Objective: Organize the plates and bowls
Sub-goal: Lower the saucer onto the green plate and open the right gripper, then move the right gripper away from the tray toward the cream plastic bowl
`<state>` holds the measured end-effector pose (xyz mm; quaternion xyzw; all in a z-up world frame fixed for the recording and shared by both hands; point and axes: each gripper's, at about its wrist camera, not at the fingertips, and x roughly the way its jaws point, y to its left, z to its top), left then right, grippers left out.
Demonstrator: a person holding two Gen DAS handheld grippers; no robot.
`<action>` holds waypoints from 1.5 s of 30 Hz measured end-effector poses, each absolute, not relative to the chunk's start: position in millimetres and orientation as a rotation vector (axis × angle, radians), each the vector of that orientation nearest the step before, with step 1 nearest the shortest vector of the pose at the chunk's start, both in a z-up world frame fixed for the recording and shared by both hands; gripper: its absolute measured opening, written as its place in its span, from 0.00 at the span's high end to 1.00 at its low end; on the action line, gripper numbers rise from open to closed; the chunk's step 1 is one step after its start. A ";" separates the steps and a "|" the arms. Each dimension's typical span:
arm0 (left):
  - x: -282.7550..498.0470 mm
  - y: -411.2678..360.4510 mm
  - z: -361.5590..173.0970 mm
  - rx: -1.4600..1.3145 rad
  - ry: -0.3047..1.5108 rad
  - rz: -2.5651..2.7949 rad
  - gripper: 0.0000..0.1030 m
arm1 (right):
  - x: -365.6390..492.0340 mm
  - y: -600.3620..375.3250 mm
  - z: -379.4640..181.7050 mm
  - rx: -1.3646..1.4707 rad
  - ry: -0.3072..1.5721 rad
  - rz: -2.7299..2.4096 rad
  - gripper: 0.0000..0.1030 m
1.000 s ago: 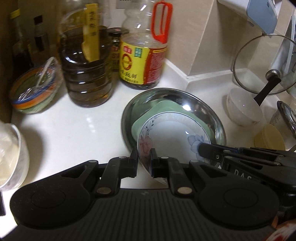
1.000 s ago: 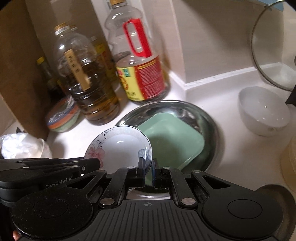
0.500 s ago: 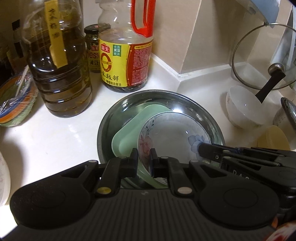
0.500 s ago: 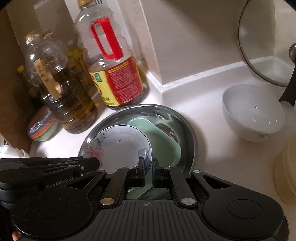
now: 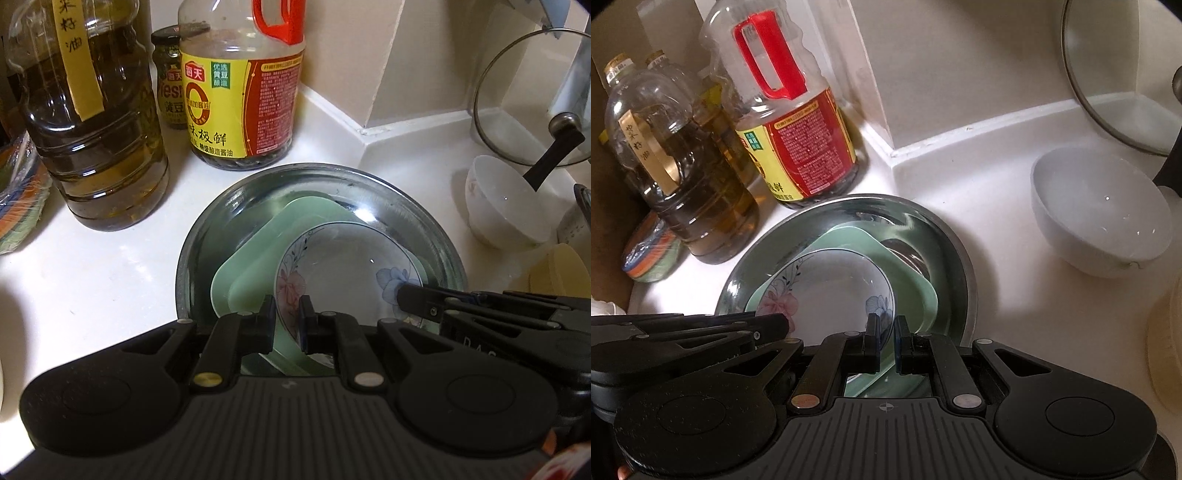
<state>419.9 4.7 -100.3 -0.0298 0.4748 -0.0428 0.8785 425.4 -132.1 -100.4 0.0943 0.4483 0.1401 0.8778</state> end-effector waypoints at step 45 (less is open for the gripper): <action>399.6 29.9 -72.6 -0.084 0.929 -0.059 0.63 | 412.0 -134.8 -80.1 0.285 0.845 0.285 0.43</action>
